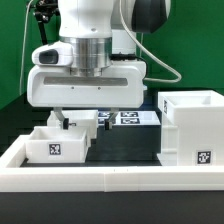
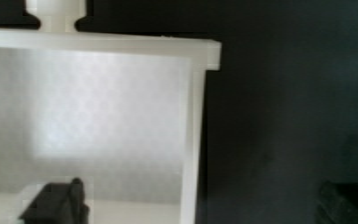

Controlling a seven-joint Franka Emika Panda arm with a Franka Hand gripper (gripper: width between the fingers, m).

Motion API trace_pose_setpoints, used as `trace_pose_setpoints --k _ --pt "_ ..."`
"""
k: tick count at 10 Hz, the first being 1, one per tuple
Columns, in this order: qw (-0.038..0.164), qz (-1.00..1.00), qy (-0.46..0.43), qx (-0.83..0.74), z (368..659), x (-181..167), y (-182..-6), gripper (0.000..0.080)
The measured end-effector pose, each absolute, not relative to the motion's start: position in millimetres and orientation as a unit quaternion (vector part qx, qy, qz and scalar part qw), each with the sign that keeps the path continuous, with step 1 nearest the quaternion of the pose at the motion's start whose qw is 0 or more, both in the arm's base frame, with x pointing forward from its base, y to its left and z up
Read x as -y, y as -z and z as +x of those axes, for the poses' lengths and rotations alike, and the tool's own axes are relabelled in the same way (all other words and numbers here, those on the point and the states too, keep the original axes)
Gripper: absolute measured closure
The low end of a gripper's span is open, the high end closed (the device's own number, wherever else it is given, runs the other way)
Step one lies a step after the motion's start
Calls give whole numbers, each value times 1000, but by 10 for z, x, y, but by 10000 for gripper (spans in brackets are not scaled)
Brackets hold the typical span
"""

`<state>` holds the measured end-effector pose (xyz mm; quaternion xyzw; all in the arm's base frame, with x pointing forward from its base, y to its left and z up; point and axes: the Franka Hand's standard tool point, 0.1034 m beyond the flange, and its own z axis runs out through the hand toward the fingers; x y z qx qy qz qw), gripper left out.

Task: Assemble drawer

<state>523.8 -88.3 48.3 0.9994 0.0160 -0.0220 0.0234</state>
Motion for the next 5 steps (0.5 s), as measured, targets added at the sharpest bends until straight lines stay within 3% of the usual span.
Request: trace_pose_setpoints --k 5 --pt "25 999 20 -16 4974 946 -245 151"
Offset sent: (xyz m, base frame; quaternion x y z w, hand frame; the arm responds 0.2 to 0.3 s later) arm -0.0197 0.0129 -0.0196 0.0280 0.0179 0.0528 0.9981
